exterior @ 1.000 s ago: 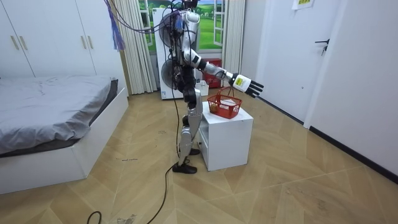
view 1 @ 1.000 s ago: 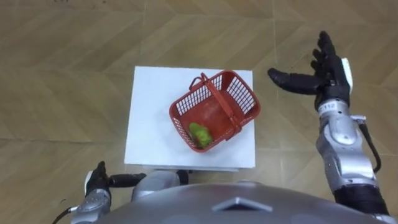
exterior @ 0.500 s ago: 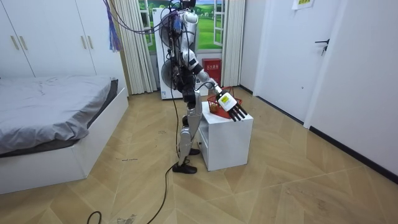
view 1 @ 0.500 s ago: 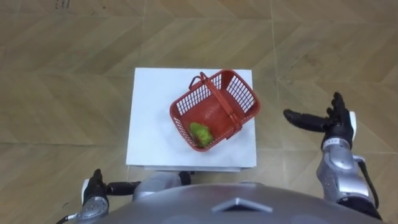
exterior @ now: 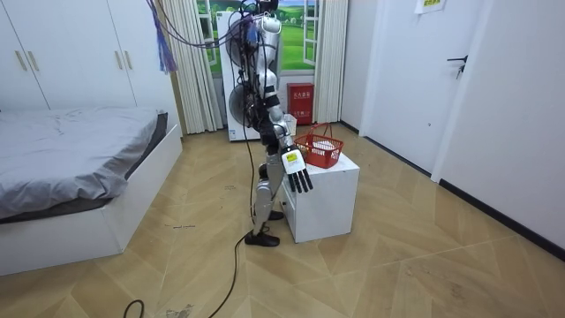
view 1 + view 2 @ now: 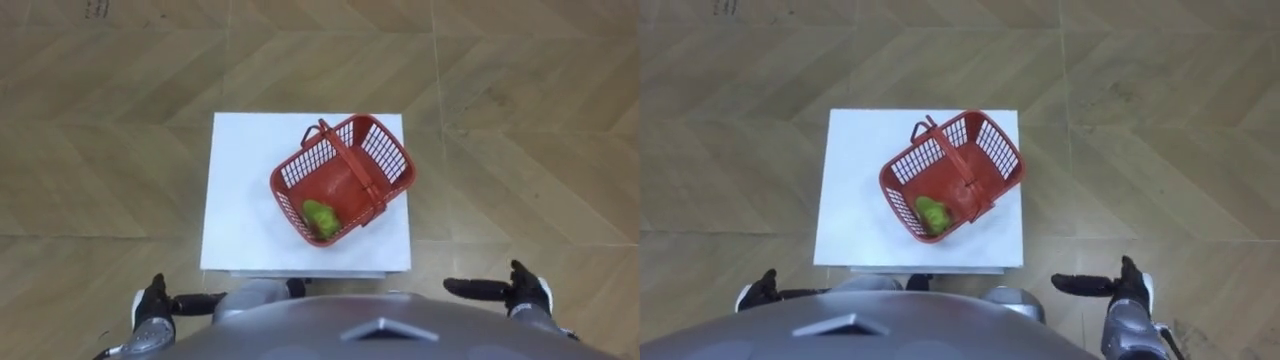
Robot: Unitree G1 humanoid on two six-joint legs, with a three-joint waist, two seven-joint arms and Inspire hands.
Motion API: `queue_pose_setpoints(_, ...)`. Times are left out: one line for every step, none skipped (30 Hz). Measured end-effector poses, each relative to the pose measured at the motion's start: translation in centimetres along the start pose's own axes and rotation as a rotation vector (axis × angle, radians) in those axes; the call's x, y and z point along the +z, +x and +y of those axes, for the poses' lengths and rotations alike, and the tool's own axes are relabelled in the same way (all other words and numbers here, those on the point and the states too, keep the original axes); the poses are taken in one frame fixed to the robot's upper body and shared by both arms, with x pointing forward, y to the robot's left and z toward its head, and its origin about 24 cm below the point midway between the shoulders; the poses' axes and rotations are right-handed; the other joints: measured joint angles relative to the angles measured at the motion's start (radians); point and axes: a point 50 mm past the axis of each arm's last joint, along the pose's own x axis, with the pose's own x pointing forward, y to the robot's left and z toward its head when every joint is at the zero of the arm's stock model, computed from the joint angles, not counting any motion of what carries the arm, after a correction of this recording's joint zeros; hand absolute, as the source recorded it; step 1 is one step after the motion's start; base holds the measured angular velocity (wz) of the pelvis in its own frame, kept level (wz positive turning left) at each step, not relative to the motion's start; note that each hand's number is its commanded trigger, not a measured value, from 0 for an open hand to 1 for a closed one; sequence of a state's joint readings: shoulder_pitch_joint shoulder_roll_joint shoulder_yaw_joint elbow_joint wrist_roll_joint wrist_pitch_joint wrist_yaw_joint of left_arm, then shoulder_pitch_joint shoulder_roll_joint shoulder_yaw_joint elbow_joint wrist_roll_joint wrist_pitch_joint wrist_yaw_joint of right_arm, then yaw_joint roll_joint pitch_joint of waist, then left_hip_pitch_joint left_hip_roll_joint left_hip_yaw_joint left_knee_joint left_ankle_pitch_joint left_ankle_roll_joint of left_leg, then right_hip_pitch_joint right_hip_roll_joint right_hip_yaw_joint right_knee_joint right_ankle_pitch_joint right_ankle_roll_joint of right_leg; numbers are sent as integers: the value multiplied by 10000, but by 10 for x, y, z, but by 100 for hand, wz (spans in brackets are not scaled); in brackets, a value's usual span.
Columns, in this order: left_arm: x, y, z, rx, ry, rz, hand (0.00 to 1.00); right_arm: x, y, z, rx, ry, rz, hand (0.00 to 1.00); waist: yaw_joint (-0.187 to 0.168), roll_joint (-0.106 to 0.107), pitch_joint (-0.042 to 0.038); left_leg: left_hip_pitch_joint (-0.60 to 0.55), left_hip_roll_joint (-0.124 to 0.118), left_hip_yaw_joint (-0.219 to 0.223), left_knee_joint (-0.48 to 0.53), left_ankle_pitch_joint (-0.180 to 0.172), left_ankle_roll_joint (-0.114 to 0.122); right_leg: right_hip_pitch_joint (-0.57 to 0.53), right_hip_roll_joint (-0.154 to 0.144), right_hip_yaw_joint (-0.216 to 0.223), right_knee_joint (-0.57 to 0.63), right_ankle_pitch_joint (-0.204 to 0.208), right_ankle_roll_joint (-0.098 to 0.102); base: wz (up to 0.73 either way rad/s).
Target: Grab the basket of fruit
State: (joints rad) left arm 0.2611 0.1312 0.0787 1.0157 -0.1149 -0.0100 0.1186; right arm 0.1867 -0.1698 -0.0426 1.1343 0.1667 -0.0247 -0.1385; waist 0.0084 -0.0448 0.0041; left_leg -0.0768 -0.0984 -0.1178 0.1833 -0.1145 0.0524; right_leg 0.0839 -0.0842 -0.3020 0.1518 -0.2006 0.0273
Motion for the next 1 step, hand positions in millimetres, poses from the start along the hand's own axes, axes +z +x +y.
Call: queue_pose_setpoints(-1,0,0,-39,7,58,0,-2,0,0,63,-50,108,0,0,-14,10,-2,-5,21,9,-1,1,-16,-1,-5,-10,-3,1,0)
